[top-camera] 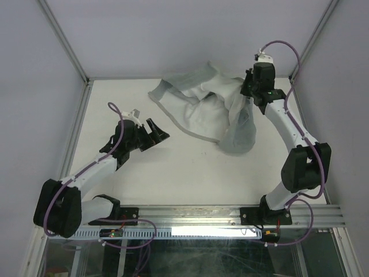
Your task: Zip up the jacket
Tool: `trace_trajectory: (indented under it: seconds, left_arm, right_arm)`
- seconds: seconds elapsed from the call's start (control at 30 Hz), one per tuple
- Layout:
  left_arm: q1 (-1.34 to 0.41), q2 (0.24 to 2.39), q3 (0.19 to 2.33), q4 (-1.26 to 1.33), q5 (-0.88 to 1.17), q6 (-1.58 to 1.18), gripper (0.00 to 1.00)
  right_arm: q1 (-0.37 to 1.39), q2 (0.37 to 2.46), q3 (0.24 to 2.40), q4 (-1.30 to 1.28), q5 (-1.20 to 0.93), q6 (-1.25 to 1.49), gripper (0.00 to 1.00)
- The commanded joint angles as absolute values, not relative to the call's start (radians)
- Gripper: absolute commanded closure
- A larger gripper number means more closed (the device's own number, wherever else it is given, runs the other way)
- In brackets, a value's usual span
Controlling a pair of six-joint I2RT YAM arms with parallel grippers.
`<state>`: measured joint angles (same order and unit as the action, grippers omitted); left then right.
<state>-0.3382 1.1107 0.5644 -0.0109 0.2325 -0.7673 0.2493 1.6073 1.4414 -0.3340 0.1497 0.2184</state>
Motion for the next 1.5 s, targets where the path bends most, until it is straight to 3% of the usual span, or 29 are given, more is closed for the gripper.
trace_trajectory:
  seconds: [0.0,0.33,0.47,1.0,1.23,1.37,1.47]
  left_arm:
    - [-0.373,1.257,0.643,0.164,0.204,-0.813,0.12]
    - [-0.38,1.678,0.808,0.34,0.121,-0.958,0.22]
    - [-0.38,1.828,0.883,0.415,0.123,-1.03,0.33]
    - [-0.383,2.161,1.154,0.397,0.068,-1.042,0.45]
    - [-0.406,2.217,1.206,0.409,0.066,-1.058,0.76]
    - [-0.41,2.214,1.21,0.425,0.041,-1.045,1.0]
    - [-0.406,2.159,1.181,0.428,0.015,-1.004,1.0]
  right_arm:
    - [0.159,1.589,1.419,-0.279,0.098,0.307,1.0]
    - [0.147,1.596,1.294,-0.215,-0.022,0.278,1.0]
    - [0.147,1.591,1.27,-0.202,-0.048,0.283,1.0]
    - [0.149,1.568,1.272,-0.177,-0.14,0.297,0.99]
    - [0.149,1.578,1.272,-0.172,-0.151,0.302,0.99]
    - [0.149,1.558,1.272,-0.172,-0.149,0.308,0.99]
    - [0.149,1.536,1.286,-0.194,-0.139,0.299,0.99]
